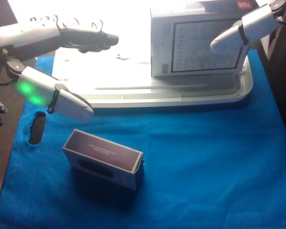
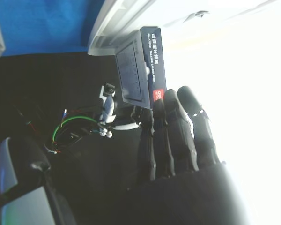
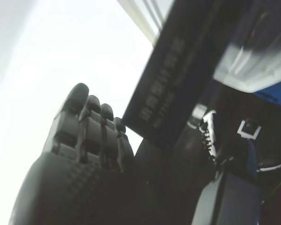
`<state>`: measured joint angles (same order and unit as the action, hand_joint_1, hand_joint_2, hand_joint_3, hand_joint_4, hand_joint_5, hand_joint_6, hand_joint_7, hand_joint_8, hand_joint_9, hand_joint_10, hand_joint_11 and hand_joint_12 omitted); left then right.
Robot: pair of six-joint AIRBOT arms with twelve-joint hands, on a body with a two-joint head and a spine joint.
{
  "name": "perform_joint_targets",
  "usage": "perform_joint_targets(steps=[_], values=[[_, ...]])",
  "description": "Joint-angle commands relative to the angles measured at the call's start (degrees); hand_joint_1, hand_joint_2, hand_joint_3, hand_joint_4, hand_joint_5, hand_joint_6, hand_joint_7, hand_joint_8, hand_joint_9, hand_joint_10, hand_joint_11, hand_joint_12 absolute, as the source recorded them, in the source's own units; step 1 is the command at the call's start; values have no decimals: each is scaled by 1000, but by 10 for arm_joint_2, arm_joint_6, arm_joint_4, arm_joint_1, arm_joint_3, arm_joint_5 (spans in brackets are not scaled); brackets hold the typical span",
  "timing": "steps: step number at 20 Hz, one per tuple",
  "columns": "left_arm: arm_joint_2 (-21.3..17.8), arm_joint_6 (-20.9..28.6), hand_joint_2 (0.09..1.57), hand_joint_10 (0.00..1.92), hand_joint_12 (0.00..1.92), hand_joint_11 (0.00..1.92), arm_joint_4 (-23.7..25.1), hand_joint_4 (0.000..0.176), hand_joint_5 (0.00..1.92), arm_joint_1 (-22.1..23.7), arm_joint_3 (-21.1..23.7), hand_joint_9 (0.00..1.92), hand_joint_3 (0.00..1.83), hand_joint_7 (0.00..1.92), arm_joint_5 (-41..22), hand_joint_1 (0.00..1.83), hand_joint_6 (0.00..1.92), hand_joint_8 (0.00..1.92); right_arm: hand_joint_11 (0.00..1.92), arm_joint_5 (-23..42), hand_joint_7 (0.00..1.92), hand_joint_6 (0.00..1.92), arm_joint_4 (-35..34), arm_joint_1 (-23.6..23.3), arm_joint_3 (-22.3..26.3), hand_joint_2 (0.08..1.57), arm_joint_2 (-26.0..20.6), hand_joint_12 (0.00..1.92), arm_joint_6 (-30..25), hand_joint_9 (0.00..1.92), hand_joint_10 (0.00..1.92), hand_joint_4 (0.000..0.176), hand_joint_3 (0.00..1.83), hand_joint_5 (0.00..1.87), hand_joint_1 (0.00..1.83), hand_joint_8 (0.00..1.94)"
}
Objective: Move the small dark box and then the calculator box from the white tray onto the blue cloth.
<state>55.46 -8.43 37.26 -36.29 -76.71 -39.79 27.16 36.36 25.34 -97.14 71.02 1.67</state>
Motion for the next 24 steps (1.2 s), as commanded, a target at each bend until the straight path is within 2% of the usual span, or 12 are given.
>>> perform_joint_targets(steps=[1,4,6,9,13,16,18,19,20,22,23,24], values=[[0,-7,692,32,1210,0,-30,0,332,8,-2,428,0,411,-56,716,12,16,0,40,259,2,-19,-13,-2,689,0,795,-4,256,13,44,0,142,732,4],[0,-7,688,30,1212,0,-29,0,349,8,-2,423,0,409,-57,722,17,12,0,17,239,7,-1,-14,-6,702,4,718,-6,214,13,32,6,159,764,3],[0,-7,683,42,1275,0,-30,0,333,8,-2,449,0,426,-59,685,5,12,8,7,277,0,5,-14,-7,677,5,972,-6,334,5,40,1,192,723,0],[1,-7,684,42,1241,0,-30,0,339,8,0,443,0,436,-61,677,4,8,0,-6,320,4,16,-14,-8,668,5,1097,-7,376,11,15,2,225,736,7],[0,-7,681,30,1169,0,-29,0,332,8,2,411,0,423,-64,732,0,0,0,-35,379,1,36,-13,-12,681,13,263,-8,237,25,26,1,224,737,2],[0,-7,677,45,1245,0,-29,0,346,8,2,443,0,444,-65,701,3,6,102,-47,651,3,39,-13,-19,791,19,934,-9,592,14,3,0,383,877,12],[0,-7,689,37,1195,0,-29,0,343,8,3,422,0,434,-65,693,1,1,308,-47,874,23,39,-13,-19,935,19,1049,-10,767,23,0,4,865,1052,11],[1,-7,698,30,1143,0,-28,0,343,8,3,403,3,423,-64,736,1,0,557,-47,962,55,39,-13,-19,1030,19,1468,-10,1047,210,0,8,1289,1226,897],[1,-7,698,27,1116,0,-27,0,350,8,4,397,3,421,-63,750,3,0,633,-47,978,16,39,-13,-19,1051,20,1596,-10,1002,614,0,8,1390,1265,1100],[2,-7,688,21,1051,0,-27,0,331,7,4,386,0,409,-63,738,1,0,867,-46,1165,25,39,-14,-17,1031,20,1535,-10,1118,914,0,2,1360,1293,904],[2,-7,685,15,997,0,-26,0,332,6,5,374,0,400,-62,744,2,1,839,-44,1256,568,39,-14,-16,1026,20,1300,-10,1169,613,0,6,1168,1267,600],[3,-7,687,9,952,0,-26,0,338,4,5,362,0,394,-62,766,3,0,877,-41,1261,732,39,-14,-15,1034,20,1159,-11,1240,368,0,2,1107,1259,551]])
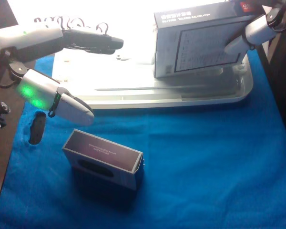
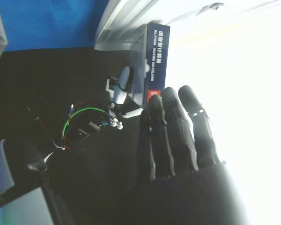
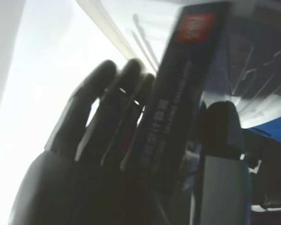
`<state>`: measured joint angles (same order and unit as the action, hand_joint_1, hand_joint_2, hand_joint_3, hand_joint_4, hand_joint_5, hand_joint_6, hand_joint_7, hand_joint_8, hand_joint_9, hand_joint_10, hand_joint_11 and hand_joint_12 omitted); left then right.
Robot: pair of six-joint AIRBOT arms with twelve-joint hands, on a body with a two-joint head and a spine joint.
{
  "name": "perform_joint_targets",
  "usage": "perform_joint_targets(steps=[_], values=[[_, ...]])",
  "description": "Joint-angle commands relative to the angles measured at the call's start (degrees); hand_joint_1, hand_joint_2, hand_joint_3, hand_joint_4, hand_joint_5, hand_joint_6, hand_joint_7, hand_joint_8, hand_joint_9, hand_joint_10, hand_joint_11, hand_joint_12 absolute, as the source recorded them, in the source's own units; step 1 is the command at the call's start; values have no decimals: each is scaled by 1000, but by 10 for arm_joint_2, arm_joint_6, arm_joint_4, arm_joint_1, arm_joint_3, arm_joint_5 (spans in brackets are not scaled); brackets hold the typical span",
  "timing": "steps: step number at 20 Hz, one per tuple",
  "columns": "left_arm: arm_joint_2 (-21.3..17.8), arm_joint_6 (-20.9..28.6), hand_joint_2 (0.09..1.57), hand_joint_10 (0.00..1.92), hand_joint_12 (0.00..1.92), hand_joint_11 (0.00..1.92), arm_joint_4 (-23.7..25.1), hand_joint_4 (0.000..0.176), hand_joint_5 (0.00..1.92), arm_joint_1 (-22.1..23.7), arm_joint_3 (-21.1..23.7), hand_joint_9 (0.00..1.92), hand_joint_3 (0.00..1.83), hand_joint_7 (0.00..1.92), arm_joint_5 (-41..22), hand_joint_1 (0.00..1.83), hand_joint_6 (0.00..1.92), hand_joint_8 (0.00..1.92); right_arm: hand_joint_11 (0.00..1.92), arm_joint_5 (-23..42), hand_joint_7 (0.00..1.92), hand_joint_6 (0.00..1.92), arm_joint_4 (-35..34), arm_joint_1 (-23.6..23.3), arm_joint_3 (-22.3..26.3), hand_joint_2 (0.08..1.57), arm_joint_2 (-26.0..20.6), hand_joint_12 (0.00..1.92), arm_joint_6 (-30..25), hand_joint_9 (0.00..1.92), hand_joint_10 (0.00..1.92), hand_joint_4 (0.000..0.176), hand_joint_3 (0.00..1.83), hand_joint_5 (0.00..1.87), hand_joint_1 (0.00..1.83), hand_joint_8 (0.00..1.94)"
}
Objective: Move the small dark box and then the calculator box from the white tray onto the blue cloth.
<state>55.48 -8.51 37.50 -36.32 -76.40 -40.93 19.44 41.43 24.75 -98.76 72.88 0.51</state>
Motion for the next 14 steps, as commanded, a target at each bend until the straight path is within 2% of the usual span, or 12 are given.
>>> perform_joint_targets(steps=[1,2,4,5,7,8,9,10,11,12,13,14], values=[[3,-6,766,10,970,0,-28,0,335,4,1,369,25,392,-49,729,1,0,840,42,1266,767,-11,-9,2,1034,1,1094,-2,1282,212,4,0,1099,1258,525],[3,-6,827,7,882,0,-29,0,329,4,1,365,36,377,-47,733,1,3,787,51,1212,554,-11,-10,4,1034,1,1286,-9,1306,211,0,0,1162,1270,726],[3,-6,864,5,858,0,-29,0,319,4,0,370,16,374,-46,695,1,1,708,78,1230,532,-11,-13,5,1031,-2,1309,-35,1297,203,0,0,1156,1280,728],[3,-6,869,2,814,0,-31,0,314,4,-1,352,11,363,-46,724,0,0,643,86,1249,415,-11,-17,7,1022,-4,1368,-39,1287,234,0,1,1194,1295,731],[2,-6,861,0,784,0,-40,0,322,4,-5,343,4,356,-49,729,2,0,513,87,1228,329,6,-35,18,1024,-6,1419,-39,1214,247,0,0,1228,1298,785],[2,-6,862,1,777,0,-46,0,325,4,-8,344,3,367,-50,763,3,5,538,87,1223,301,13,-41,25,1026,-10,1412,-39,1215,263,0,0,1233,1297,802],[2,-6,883,0,748,0,-48,0,316,4,-9,343,9,363,-50,799,1,2,499,90,1214,192,18,-48,32,1022,-14,1520,-39,1160,366,0,0,1293,1297,817],[2,-8,892,0,739,0,-55,0,309,4,-13,327,10,343,-51,794,1,0,471,101,1216,58,21,-56,42,1015,-23,1613,-39,1031,667,0,0,1361,1298,808],[2,-9,887,1,740,0,-57,0,309,4,-14,330,7,345,-50,793,1,1,452,105,1251,57,21,-57,45,1006,-25,1570,-39,1029,650,0,1,1370,1296,729],[2,-11,887,1,740,0,-60,0,309,4,-15,330,7,345,-49,793,1,1,452,111,1251,57,21,-58,51,1006,-30,1570,-39,1029,650,0,1,1370,1296,729],[2,-12,895,5,736,0,-64,0,312,4,-17,338,9,359,-47,782,2,6,450,121,1347,199,20,-60,61,995,-38,1511,-39,1121,483,0,4,1297,1304,539],[1,-12,895,5,736,0,-64,0,312,4,-18,338,9,359,-44,782,2,6,450,125,1347,199,20,-60,66,995,-42,1511,-39,1121,483,0,4,1297,1304,539]])
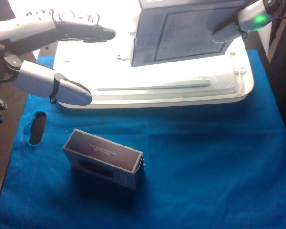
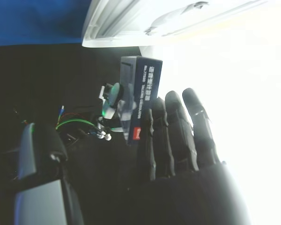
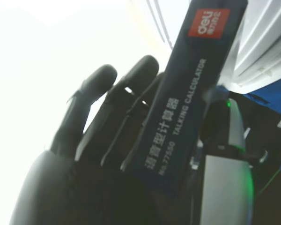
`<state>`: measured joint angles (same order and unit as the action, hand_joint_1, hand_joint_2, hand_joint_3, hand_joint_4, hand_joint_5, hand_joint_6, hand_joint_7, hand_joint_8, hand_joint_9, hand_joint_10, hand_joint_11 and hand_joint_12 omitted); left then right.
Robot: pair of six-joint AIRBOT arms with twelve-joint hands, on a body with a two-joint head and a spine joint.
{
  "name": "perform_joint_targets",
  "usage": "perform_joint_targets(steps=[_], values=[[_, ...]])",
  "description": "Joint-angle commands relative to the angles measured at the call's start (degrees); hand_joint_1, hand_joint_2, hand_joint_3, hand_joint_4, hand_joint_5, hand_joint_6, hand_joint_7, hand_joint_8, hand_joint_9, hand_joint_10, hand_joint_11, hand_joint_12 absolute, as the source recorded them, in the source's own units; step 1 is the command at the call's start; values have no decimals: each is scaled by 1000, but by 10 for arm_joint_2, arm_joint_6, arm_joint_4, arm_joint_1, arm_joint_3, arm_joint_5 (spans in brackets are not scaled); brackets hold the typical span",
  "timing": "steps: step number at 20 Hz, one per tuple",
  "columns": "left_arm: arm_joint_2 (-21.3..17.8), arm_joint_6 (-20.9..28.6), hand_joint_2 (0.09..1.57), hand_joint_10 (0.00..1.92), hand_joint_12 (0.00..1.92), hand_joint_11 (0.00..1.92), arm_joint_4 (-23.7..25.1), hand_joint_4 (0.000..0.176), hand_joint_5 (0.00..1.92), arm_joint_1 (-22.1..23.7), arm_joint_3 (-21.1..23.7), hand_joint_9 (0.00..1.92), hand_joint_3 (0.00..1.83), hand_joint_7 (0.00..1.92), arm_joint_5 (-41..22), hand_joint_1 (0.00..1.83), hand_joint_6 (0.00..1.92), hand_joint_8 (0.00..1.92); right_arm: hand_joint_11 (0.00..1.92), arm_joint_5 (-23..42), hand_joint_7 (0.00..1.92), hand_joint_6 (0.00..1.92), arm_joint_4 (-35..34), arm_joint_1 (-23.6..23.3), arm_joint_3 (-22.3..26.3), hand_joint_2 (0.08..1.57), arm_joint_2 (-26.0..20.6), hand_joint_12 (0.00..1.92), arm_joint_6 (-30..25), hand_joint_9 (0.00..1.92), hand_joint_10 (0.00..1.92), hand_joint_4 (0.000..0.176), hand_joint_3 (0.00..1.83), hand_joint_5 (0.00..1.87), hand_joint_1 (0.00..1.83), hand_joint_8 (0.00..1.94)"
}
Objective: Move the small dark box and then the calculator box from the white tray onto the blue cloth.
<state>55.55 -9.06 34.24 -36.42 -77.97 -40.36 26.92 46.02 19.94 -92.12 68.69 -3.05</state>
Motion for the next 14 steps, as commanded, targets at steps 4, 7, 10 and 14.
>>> perform_joint_targets(steps=[4,7,10,14], values=[[-2,-11,890,0,640,0,-41,0,309,5,-14,308,0,355,-39,730,7,3,583,74,1259,455,-25,-13,25,1024,-19,1564,-4,1154,553,0,0,1171,1297,710],[-8,-35,884,1,648,0,-70,0,295,5,-17,314,0,352,-38,732,2,1,748,91,1248,747,-25,-13,50,1041,-37,1414,-4,1127,694,0,0,1068,1271,639],[-9,-48,891,0,607,0,-84,0,271,5,-21,270,3,303,-34,708,0,0,381,96,1208,596,-18,-13,79,1039,-62,1571,-4,1002,555,0,1,1128,1276,767],[-7,-58,884,3,698,0,-93,0,285,4,-24,284,0,324,-26,651,6,5,695,97,1218,514,1,-13,125,1033,-102,1497,-3,1188,557,0,0,1159,1287,775]])
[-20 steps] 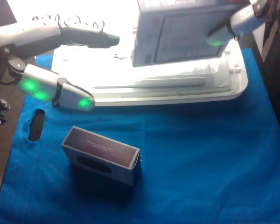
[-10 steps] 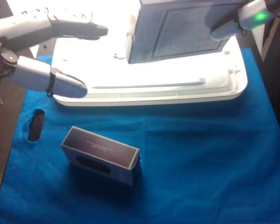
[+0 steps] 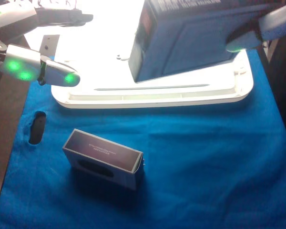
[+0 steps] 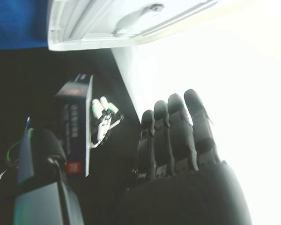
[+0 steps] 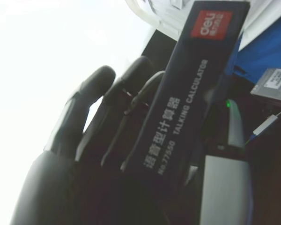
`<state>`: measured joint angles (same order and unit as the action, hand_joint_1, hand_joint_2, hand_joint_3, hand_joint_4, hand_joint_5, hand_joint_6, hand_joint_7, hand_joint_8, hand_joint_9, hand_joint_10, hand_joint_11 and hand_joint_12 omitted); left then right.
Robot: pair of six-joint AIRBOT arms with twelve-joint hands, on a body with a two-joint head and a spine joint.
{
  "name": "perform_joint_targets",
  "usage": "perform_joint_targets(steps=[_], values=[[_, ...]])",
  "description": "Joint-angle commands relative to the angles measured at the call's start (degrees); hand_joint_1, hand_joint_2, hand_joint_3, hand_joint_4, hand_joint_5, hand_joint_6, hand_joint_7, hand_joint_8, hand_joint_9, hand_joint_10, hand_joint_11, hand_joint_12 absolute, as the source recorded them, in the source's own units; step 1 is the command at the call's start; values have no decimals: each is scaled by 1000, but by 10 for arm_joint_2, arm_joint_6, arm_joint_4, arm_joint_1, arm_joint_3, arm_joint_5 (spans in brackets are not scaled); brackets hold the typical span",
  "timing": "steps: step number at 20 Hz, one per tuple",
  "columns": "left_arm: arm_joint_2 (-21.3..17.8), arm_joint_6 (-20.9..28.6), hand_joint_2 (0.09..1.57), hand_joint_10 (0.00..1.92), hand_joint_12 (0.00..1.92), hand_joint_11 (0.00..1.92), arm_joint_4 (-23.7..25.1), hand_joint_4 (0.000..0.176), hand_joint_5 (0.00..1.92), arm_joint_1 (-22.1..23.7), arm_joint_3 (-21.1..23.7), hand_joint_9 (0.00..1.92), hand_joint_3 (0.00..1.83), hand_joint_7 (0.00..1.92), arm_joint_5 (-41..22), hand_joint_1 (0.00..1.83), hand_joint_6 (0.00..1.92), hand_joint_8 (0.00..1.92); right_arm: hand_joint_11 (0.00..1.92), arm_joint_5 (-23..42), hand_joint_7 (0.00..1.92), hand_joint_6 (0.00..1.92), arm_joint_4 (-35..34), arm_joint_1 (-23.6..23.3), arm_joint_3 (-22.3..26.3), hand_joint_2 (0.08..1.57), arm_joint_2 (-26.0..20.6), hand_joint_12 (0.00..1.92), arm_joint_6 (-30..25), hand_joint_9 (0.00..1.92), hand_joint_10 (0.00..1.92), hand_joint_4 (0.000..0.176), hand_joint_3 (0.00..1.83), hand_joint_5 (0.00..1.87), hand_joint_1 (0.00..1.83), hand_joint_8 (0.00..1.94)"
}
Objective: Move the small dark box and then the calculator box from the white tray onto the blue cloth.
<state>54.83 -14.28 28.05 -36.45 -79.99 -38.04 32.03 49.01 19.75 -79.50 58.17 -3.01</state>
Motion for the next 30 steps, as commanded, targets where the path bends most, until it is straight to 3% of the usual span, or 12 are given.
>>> perform_joint_targets(steps=[1,7,9,11,14,15,16,21,22,25,28,30], values=[[0,-9,884,3,698,0,-35,0,285,4,-3,284,0,324,-48,651,6,5,695,46,1218,514,-23,-11,9,1033,-6,1497,-4,1188,557,0,0,1159,1287,775],[-1,-20,902,3,723,0,-56,0,285,-6,-3,293,1,337,-49,638,2,2,790,46,1232,494,12,-10,69,1028,-63,1353,-4,1271,312,0,0,1181,1280,722],[-2,-22,889,7,752,0,-59,0,292,-9,-3,311,0,352,-49,637,2,4,806,46,1163,282,24,-10,90,1043,-82,1612,-4,1142,865,0,3,1227,1291,927],[-1,-23,866,2,765,0,-60,0,286,-10,-3,306,0,347,-49,636,1,1,784,46,1208,600,34,-9,108,1042,-103,1490,-4,1151,630,0,0,1127,1271,748],[-1,-26,840,0,747,0,-65,0,288,-11,-3,295,0,339,-49,615,1,0,752,46,1083,321,35,3,126,1062,-122,1721,-4,1014,1014,0,1,1211,1283,1058],[-1,-26,858,4,742,0,-67,0,281,-13,-3,295,2,335,-49,604,0,3,908,46,1159,678,35,9,128,1048,-123,1773,-4,1083,1282,0,0,1143,1193,798],[-1,-26,869,3,718,0,-69,0,278,-14,-3,295,4,335,-49,604,0,2,899,46,1169,542,35,17,130,1054,-124,1632,-4,1127,1067,0,1,1114,1269,883],[1,-29,881,13,786,0,-78,0,296,-20,-2,317,0,357,-52,586,4,9,913,46,1246,474,35,45,133,1004,-112,1847,-4,1064,1412,0,0,1263,1202,698],[2,-30,866,11,810,0,-84,0,311,-25,-2,325,0,364,-55,590,5,7,852,46,1143,224,35,53,130,1040,-104,1768,-4,1068,1210,0,4,1269,1271,960],[4,-31,851,9,824,0,-86,0,313,-27,-2,331,0,369,-57,581,3,5,663,46,1061,324,30,76,121,989,-82,1833,-4,908,1262,0,0,1336,1206,926],[4,-31,859,5,795,0,-86,0,312,-27,-2,329,0,377,-58,587,2,4,21,46,1163,86,16,101,105,1021,-60,696,-4,850,321,0,0,1380,1273,838],[4,-31,875,2,794,0,-86,0,294,-27,-1,325,3,362,-58,546,2,2,153,45,1179,73,15,109,98,1012,-51,738,-4,1106,290,0,2,1373,1280,816]])
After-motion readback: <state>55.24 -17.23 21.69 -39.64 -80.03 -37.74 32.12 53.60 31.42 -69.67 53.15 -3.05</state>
